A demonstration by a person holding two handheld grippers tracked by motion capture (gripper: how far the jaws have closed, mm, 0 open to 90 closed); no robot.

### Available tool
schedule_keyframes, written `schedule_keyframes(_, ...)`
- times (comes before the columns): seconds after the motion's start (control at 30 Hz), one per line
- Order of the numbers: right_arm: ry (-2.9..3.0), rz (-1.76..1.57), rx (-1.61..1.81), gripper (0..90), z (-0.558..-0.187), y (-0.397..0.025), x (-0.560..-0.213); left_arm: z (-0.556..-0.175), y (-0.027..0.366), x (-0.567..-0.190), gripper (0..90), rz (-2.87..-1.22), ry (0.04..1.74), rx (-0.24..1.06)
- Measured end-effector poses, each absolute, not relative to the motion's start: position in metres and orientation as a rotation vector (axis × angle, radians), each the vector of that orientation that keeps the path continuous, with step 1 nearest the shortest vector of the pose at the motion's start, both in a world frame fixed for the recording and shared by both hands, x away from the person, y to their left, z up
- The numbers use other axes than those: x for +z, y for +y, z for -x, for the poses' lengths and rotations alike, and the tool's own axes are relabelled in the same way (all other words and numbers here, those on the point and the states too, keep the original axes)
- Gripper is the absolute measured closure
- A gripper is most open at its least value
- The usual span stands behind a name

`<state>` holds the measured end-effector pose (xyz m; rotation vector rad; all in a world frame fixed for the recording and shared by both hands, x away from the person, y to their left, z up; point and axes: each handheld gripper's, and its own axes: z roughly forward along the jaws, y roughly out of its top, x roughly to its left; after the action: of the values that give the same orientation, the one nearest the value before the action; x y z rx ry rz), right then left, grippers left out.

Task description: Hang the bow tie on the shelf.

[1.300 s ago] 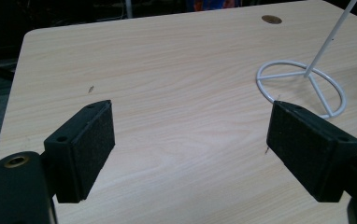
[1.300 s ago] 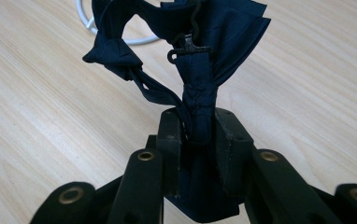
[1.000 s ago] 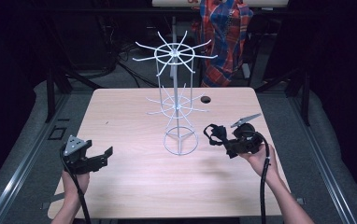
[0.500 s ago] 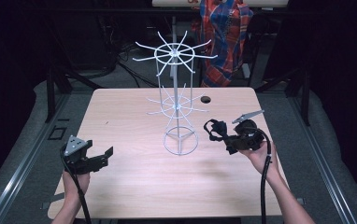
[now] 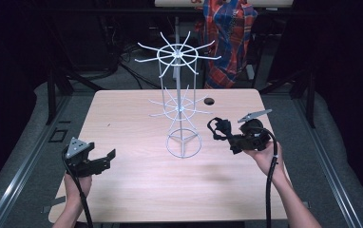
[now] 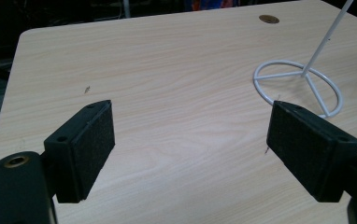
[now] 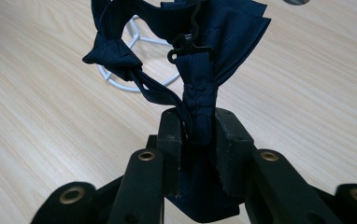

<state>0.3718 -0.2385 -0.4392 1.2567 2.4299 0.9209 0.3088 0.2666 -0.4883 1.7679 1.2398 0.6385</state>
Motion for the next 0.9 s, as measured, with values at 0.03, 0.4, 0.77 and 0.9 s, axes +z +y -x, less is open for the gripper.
schedule_keyframes(0.03, 2.427, -1.260, 0.923, 73.7, -0.372, -0.239, -0.438, -0.309, 0.267, -0.488, 15.5, -1.768, 1.240, 0.638)
schedule_keyframes(0.4, 2.398, -1.271, 0.965, 73.7, -0.369, -0.247, -0.432, -0.308, 0.267, -0.488, 15.5, -1.766, 1.241, 0.639)
schedule_keyframes(0.77, 2.358, -1.294, 1.025, 73.7, -0.369, -0.255, -0.423, -0.309, 0.267, -0.488, 15.5, -1.764, 1.241, 0.637)
schedule_keyframes(0.9, 2.349, -1.294, 1.038, 73.7, -0.370, -0.257, -0.419, -0.309, 0.267, -0.488, 15.5, -1.764, 1.243, 0.637)
